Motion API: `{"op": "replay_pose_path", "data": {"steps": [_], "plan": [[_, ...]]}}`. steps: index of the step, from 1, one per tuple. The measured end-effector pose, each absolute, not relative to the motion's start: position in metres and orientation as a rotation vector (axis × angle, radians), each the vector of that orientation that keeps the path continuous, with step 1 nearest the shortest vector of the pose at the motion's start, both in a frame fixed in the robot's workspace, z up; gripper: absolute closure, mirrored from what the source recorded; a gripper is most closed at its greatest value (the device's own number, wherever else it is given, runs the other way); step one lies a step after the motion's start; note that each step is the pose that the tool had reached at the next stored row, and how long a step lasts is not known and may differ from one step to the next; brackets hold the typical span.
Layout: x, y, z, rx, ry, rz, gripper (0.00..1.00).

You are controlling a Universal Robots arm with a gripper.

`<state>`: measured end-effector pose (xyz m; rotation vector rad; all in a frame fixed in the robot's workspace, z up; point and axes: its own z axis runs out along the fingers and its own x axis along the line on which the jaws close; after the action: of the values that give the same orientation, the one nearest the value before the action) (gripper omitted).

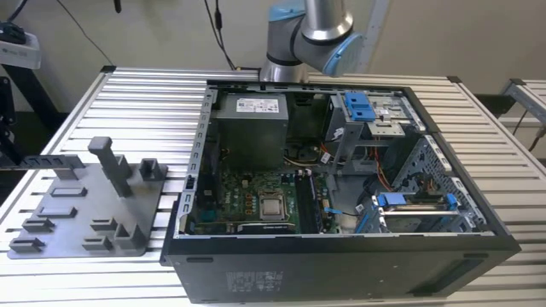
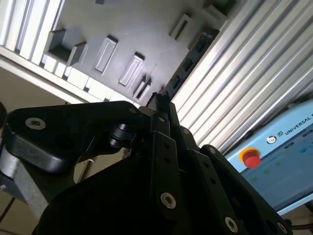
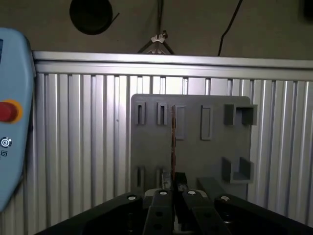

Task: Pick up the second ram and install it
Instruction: 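Pick up the second ram and move it above second insertion slot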

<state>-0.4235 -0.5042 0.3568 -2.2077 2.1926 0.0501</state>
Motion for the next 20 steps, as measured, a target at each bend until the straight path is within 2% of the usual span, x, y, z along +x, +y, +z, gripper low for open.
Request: {"op": "replay_pose_path", "data": {"steps": [20], "plan": [[-0.423,-0.504,0.393,-2.205,2.195,0.050,0.86]]}}
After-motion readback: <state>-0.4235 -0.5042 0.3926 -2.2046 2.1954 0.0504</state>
